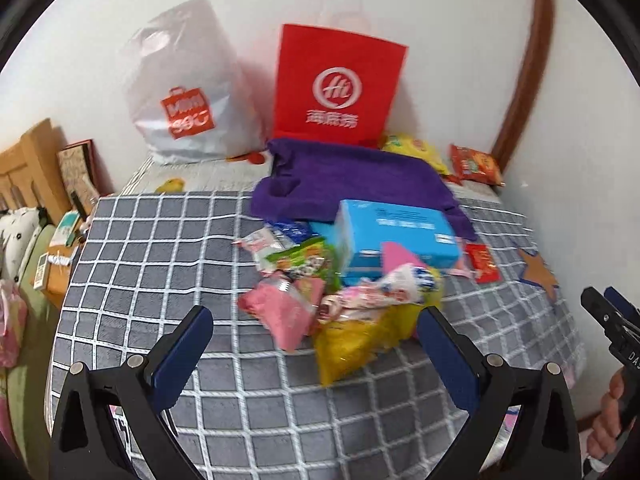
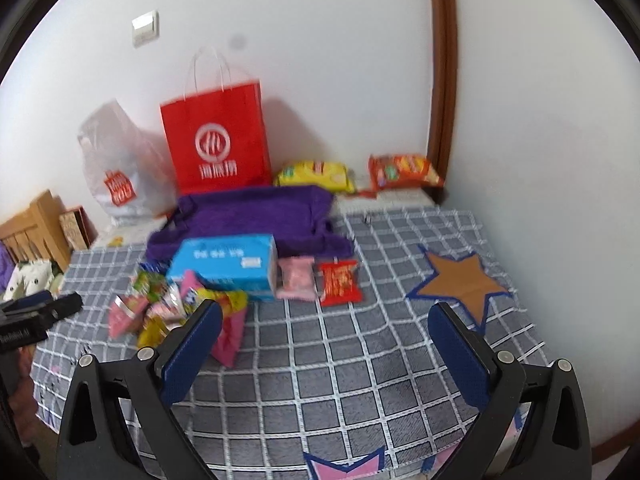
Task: Organize snacks
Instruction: 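Grasp the red candy packet with the right gripper while the left grasps the pink chip bag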
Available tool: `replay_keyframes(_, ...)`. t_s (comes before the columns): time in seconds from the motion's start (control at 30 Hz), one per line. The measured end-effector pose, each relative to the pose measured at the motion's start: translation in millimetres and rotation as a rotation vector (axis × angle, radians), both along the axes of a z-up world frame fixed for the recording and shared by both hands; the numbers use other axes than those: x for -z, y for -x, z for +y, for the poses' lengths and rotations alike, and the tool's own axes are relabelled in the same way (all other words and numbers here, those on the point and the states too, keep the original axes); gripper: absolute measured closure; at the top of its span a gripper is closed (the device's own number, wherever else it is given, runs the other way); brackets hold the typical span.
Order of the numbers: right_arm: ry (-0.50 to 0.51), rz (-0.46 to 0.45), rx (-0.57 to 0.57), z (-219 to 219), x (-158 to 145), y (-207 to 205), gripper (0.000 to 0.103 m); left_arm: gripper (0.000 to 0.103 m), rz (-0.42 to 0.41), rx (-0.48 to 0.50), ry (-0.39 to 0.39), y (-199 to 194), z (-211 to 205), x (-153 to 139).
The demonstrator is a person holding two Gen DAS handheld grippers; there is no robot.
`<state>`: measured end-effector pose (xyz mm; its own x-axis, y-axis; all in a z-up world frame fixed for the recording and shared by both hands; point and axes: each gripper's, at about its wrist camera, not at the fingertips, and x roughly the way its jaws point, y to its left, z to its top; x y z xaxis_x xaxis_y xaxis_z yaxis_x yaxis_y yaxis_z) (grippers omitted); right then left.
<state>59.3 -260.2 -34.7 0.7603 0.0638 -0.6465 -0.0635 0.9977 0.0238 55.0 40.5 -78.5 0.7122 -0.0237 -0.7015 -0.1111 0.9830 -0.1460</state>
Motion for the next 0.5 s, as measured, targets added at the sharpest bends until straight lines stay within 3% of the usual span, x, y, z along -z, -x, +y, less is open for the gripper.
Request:
replay_keyframes(0.17, 0.036, 0.117, -0.006, -2, 38, -42, 0.012, 0.001, 0.044, -0.033, 0.026, -21, 19, 24)
replay_keyframes(0.23, 0.048, 0.150, -0.009, -2, 53, -58, 0.021, 0.001, 0.087, -0.033, 0.027, -33, 26, 32)
replay_keyframes(0.3, 0.059, 0.186, -0.008, -1, 67, -74, 0.022, 0.001, 0.106, -0.034, 0.030, -40, 31, 38)
replay_keyframes(0.5, 0.058, 0.167, -0.009, 2, 87, -108, 0.029, 0.003, 0.124, -0.063, 0.020, -57, 45, 50)
